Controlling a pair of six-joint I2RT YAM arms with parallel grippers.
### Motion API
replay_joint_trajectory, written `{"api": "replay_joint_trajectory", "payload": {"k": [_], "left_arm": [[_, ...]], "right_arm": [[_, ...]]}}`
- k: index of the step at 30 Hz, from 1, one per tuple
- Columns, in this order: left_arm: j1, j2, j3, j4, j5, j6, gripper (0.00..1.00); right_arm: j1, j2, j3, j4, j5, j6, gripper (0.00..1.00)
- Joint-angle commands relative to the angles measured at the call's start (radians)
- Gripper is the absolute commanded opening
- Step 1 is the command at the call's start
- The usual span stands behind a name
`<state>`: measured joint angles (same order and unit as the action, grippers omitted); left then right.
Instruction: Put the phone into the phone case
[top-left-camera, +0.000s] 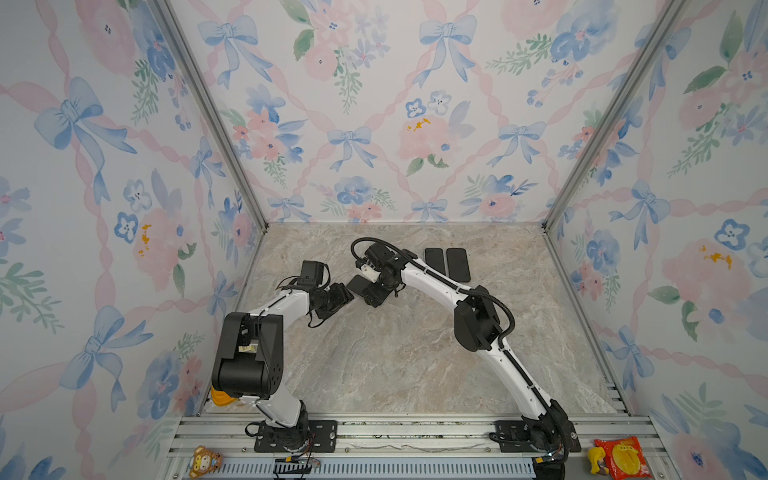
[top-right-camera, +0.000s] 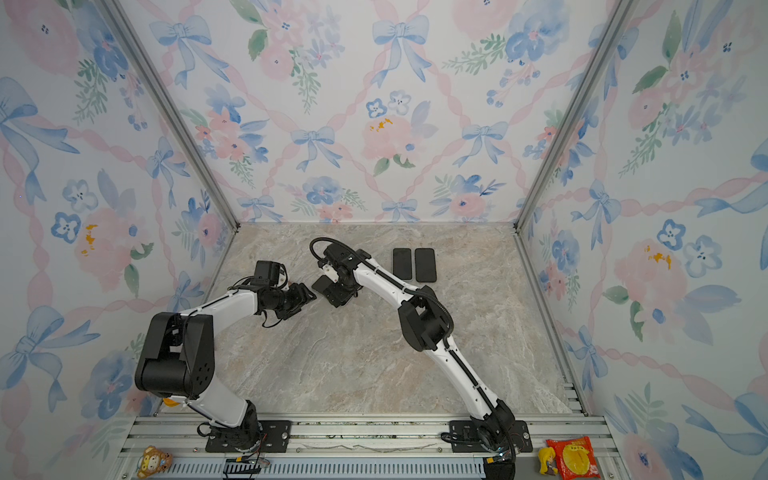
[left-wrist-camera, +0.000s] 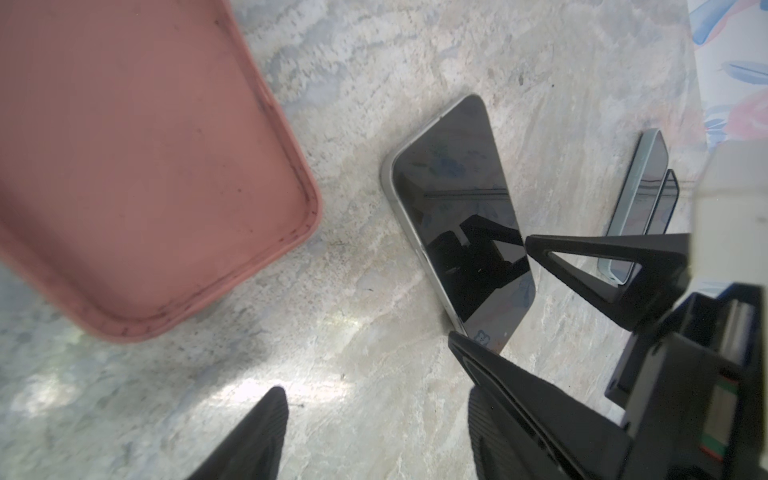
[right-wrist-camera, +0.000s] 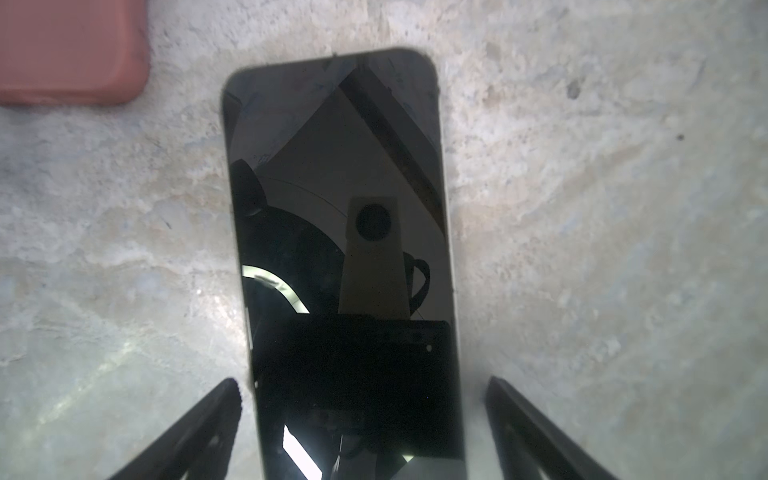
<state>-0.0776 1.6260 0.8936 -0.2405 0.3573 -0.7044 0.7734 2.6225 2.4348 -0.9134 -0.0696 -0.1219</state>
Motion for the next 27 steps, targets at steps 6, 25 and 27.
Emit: {"api": "replay_joint_trajectory", "payload": {"k": [6, 25, 27], "left_arm": [[0.006, 0.045, 0.049, -0.008, 0.028, -0.007, 0.70], [-0.005, 0.248, 0.156, 0.212, 0.114, -0.181, 0.66], [-0.013, 0.278, 0.165, 0.260, 0.125, -0.210, 0.63]], "right_arm": [[0.020, 0.031, -0.025, -0.089, 0.055, -0.002, 0.84], [-0.009, -0.138, -0.401, 0.114, -0.093, 0.154, 0.59], [-0.015, -0.160, -0.450, 0.147, -0.114, 0.165, 0.58]]}}
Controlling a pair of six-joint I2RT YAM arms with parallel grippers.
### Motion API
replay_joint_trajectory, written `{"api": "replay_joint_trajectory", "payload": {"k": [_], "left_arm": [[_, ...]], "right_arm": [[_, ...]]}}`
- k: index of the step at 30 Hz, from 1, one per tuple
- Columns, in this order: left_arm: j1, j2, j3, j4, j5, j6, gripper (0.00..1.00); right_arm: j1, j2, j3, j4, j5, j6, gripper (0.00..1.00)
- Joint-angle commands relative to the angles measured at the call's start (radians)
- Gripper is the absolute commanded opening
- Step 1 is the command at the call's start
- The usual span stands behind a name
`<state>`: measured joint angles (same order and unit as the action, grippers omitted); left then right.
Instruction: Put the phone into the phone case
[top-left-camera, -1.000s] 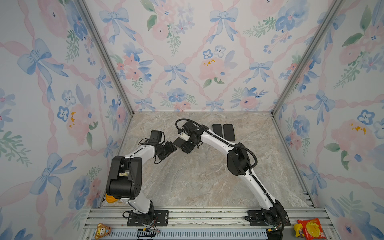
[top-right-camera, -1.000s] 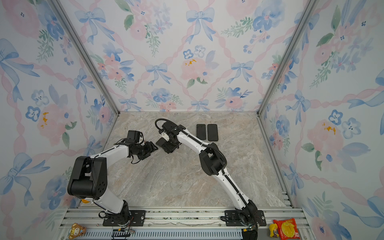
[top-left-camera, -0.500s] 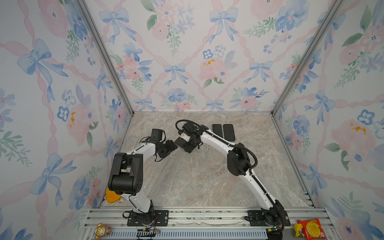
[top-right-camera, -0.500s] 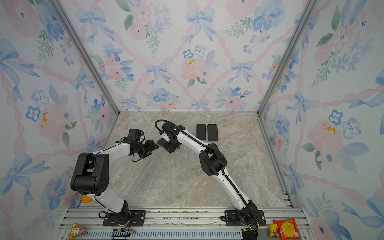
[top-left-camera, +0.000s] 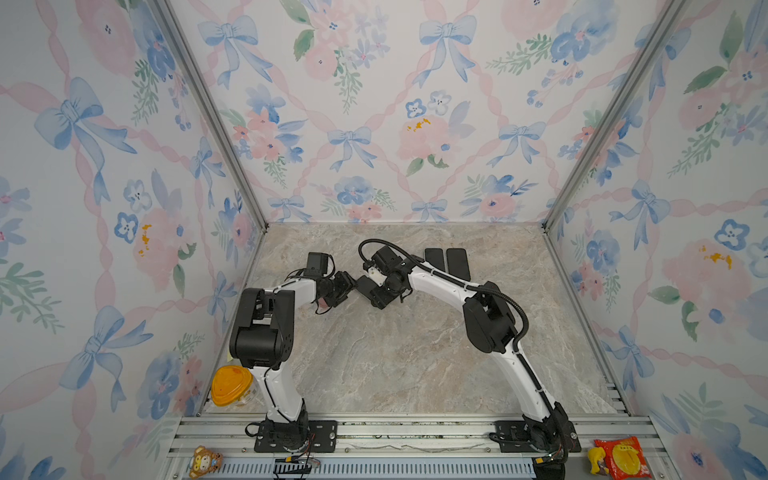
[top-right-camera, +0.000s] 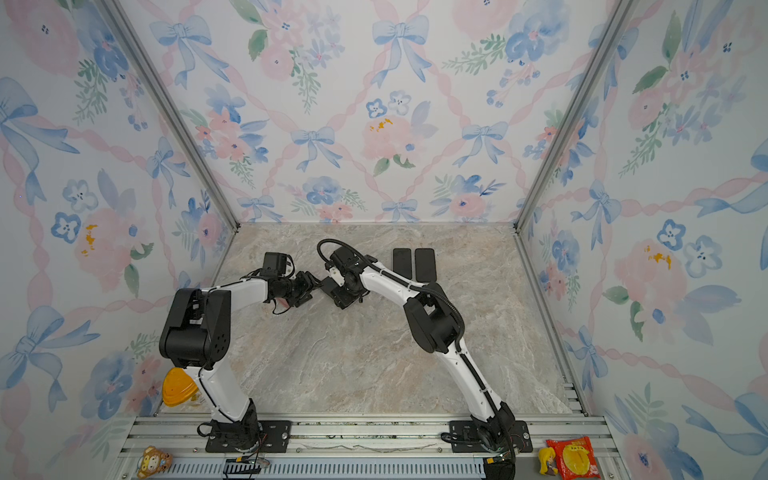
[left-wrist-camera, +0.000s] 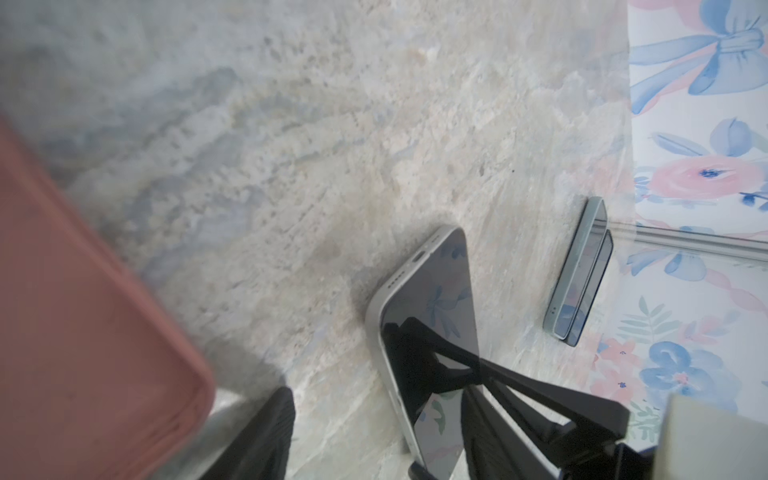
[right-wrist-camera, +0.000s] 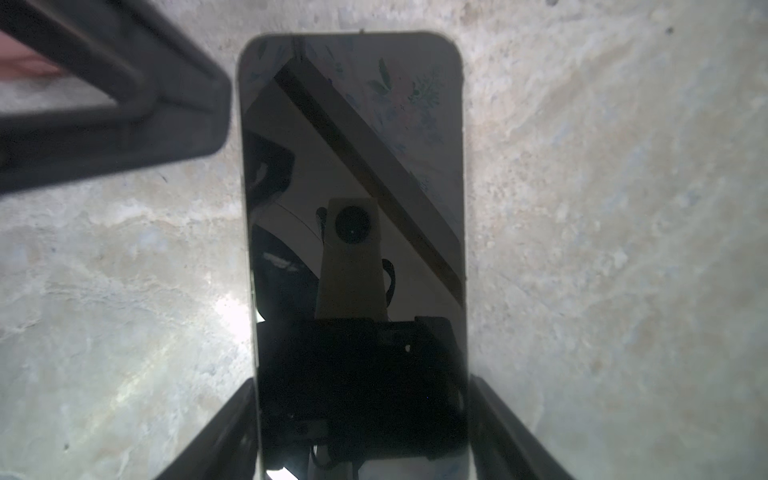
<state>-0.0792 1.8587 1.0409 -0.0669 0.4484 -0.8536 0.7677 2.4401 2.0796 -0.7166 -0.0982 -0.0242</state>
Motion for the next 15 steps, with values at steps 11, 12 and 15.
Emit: {"api": "replay_joint_trajectory", "payload": {"k": [11, 12, 15], "left_arm": [[-0.025, 0.174, 0.013, 0.314, 0.039, -0.114, 0.39], [-0.025, 0.187, 0.011, 0.339, 0.048, -0.118, 0.36], [-0.029, 0.212, -0.011, 0.431, 0.078, -0.142, 0.30]], "right_arm": [[-0.029, -0.035, -0.210, 0.037, -0.152, 0.079, 0.57], [-0.031, -0.033, -0.210, 0.037, -0.155, 0.077, 0.57], [-0.034, -0.033, -0.209, 0.032, -0.154, 0.072, 0.57]]}}
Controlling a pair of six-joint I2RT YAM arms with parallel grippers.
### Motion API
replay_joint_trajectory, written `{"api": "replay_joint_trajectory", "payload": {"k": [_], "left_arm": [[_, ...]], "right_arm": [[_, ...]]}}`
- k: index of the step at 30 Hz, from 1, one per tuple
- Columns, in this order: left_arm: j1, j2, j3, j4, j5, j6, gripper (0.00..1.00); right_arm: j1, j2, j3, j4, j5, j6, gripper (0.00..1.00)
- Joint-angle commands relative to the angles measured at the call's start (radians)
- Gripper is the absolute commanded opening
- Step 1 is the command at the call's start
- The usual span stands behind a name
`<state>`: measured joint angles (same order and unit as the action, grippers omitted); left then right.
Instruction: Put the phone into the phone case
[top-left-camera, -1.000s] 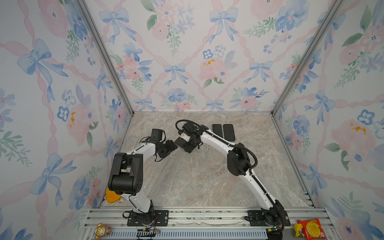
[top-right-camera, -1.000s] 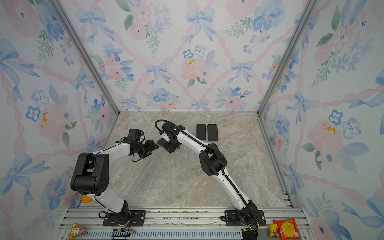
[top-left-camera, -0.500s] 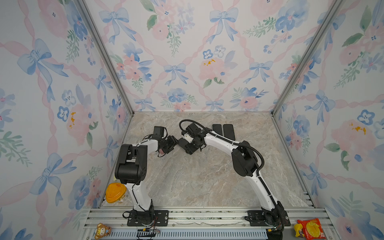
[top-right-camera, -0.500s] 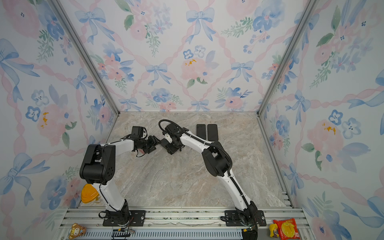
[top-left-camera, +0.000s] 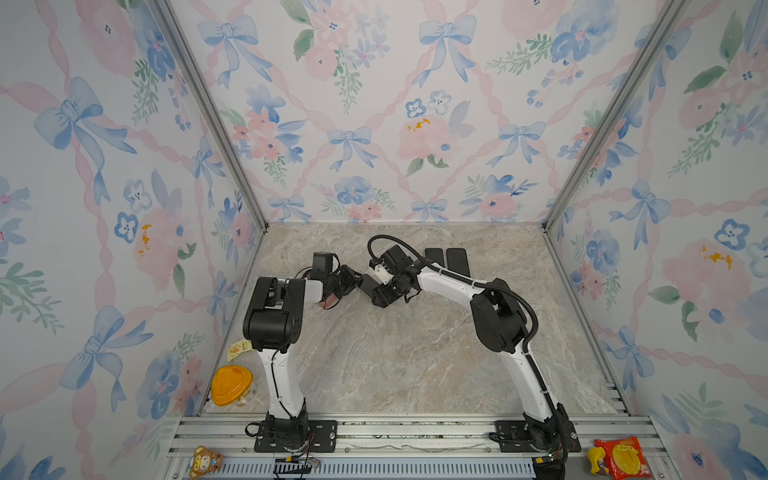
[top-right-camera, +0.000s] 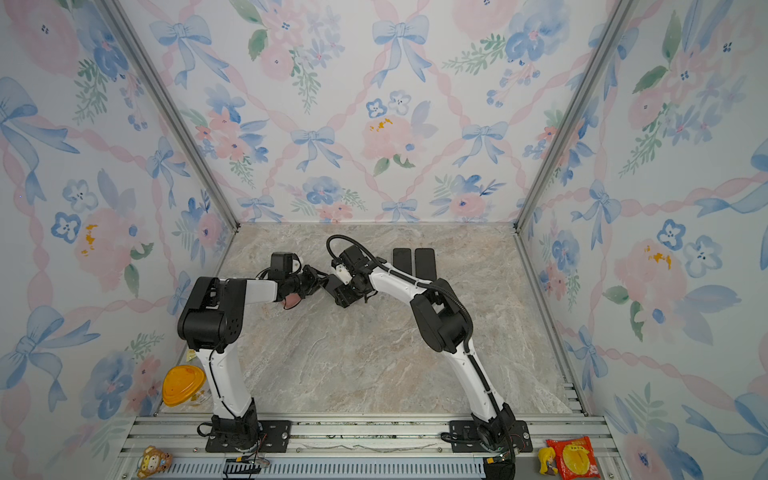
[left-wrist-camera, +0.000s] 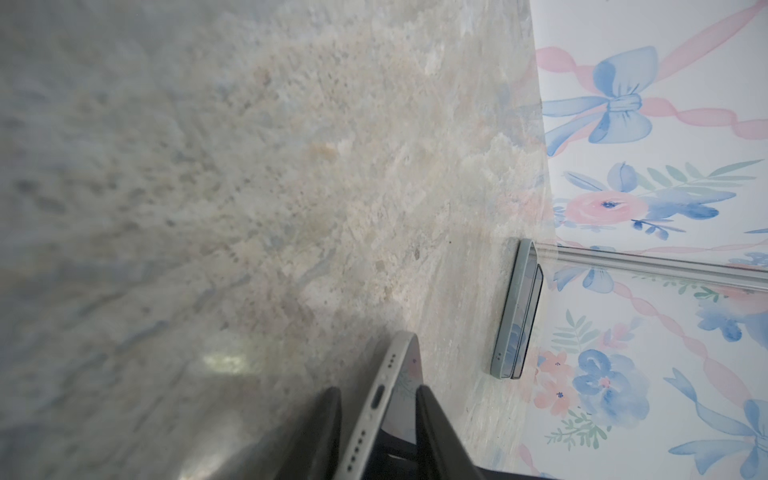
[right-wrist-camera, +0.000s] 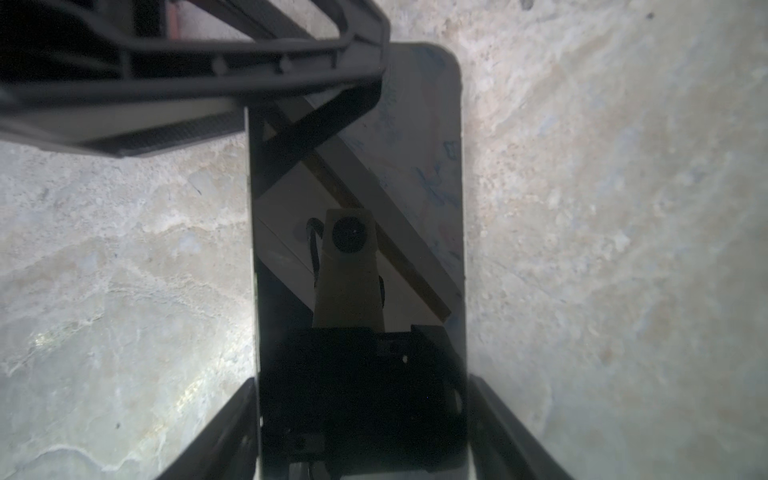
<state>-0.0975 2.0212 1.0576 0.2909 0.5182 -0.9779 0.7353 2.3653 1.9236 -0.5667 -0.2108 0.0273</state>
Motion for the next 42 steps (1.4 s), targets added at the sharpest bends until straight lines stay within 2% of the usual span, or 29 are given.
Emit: {"api": "replay_joint_trajectory", "payload": {"k": [1, 18, 23, 30, 34, 39, 42], "left_arm": [[-0.013, 0.054, -0.035, 0.101, 0.014, -0.022, 0.29], [-0.014, 0.074, -0.097, 0.256, 0.075, -0.034, 0.19], [-0.010, 0.067, -0.113, 0.269, 0.081, -0.032, 0.17], [-0.008, 0.067, -0.125, 0.292, 0.089, -0.042, 0.13], [-0.008, 0.072, -0.123, 0.309, 0.096, -0.054, 0.11], [-0.009, 0.058, -0.135, 0.341, 0.106, -0.081, 0.10], [-0.010, 0.039, -0.151, 0.374, 0.116, -0.112, 0.09]], "right_arm": [[-0.004, 0.039, -0.059, -0.114, -0.044, 0.020, 0.57], [-0.011, 0.022, -0.054, -0.124, -0.014, -0.005, 0.62], [-0.011, 0.010, -0.044, -0.130, 0.006, -0.010, 0.69], [-0.017, -0.038, -0.038, -0.122, 0.042, -0.027, 0.85], [-0.028, -0.063, -0.012, -0.140, 0.075, -0.033, 0.89], [-0.040, -0.200, -0.124, -0.025, 0.046, 0.085, 0.89], [-0.047, -0.347, -0.306, 0.169, 0.027, 0.293, 0.89]]}}
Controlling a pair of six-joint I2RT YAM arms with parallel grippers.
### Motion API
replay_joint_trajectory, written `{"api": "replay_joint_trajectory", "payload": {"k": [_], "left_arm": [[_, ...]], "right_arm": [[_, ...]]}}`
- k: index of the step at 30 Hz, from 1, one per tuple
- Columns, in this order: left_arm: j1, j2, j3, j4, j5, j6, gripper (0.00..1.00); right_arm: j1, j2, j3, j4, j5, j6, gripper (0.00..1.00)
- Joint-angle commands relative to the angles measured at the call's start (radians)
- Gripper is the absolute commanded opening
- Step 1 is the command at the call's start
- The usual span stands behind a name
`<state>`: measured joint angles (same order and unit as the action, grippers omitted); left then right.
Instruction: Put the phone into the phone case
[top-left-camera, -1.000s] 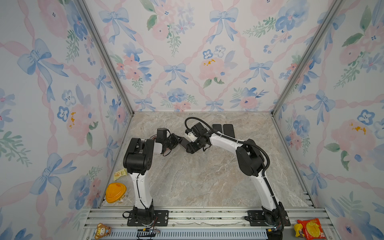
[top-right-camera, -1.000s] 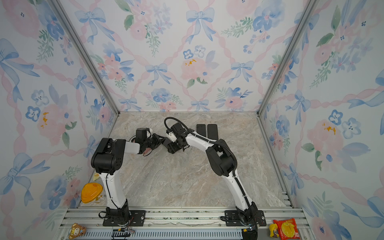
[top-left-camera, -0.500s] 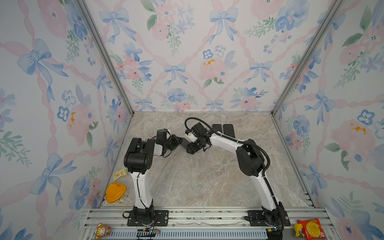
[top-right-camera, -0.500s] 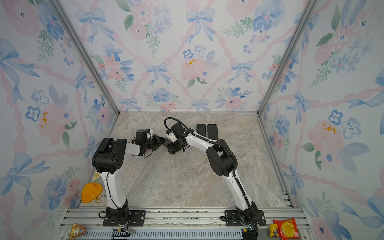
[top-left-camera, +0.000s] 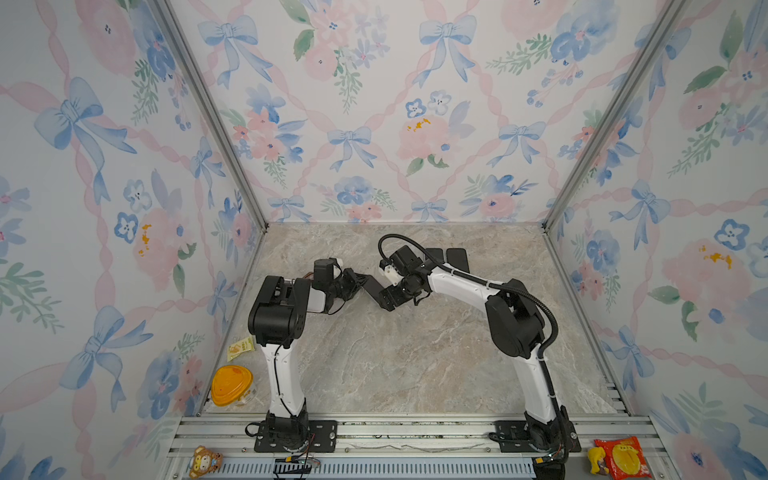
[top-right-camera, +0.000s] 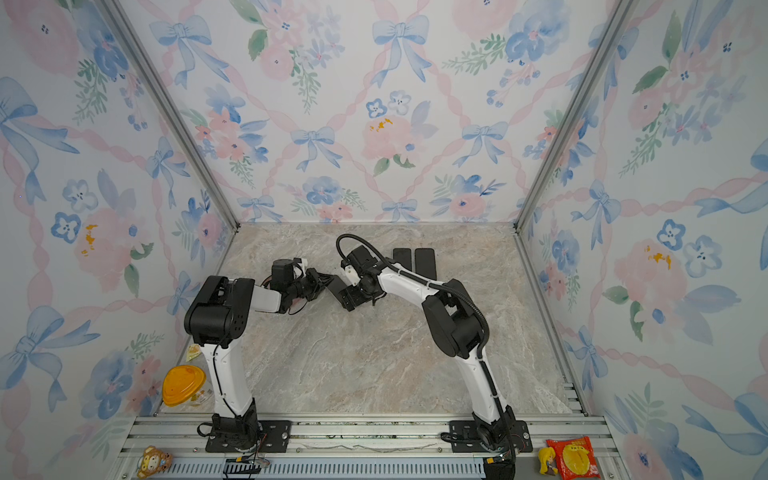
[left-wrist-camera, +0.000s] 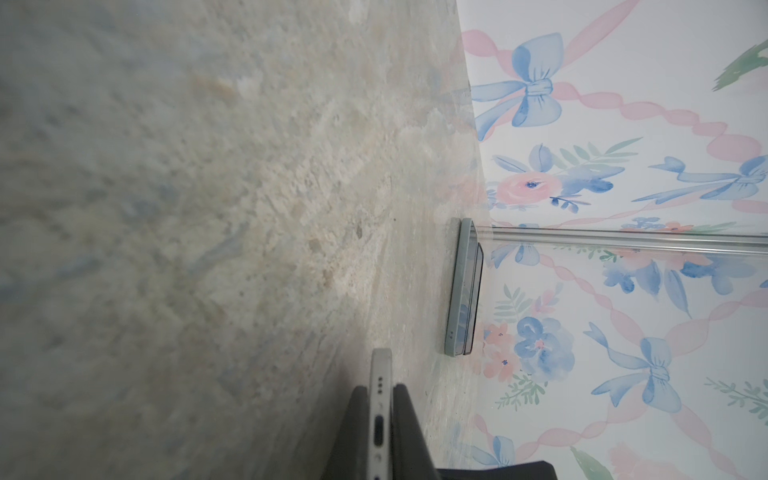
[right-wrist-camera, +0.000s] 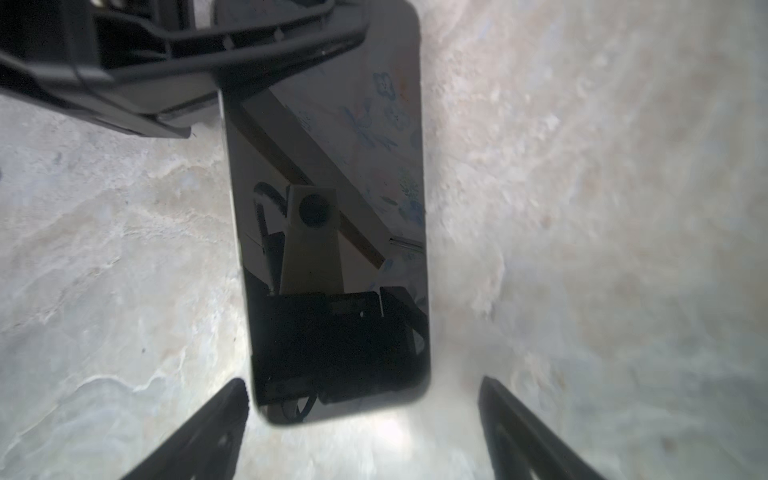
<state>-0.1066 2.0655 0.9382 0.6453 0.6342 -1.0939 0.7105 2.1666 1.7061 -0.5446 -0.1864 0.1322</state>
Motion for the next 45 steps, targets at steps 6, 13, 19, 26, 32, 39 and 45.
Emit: {"api": "replay_joint_trajectory", "payload": {"k": [6, 13, 19, 26, 32, 39, 45], "left_arm": [[-0.001, -0.045, -0.078, 0.143, 0.007, -0.123, 0.05], [-0.012, -0.085, -0.118, 0.271, -0.006, -0.258, 0.01], [-0.022, -0.126, -0.118, 0.289, -0.022, -0.294, 0.00], [-0.036, -0.119, -0.095, 0.328, -0.033, -0.331, 0.00], [-0.035, -0.119, -0.088, 0.365, -0.031, -0.358, 0.00], [-0.038, -0.123, -0.081, 0.373, -0.042, -0.362, 0.00], [-0.043, -0.121, -0.082, 0.393, -0.050, -0.378, 0.00]], "right_arm": [[-0.132, -0.360, -0.550, 0.765, -0.149, 0.830, 0.80], [-0.184, -0.303, -0.777, 1.364, -0.243, 1.315, 0.67], [-0.158, -0.236, -0.804, 1.464, -0.226, 1.417, 0.65], [-0.140, -0.229, -0.837, 1.481, -0.210, 1.434, 0.64], [-0.157, -0.239, -0.860, 1.423, -0.219, 1.380, 0.68], [-0.136, -0.206, -0.838, 1.438, -0.236, 1.374, 0.65], [-0.120, -0.181, -0.818, 1.474, -0.237, 1.390, 0.56]]}}
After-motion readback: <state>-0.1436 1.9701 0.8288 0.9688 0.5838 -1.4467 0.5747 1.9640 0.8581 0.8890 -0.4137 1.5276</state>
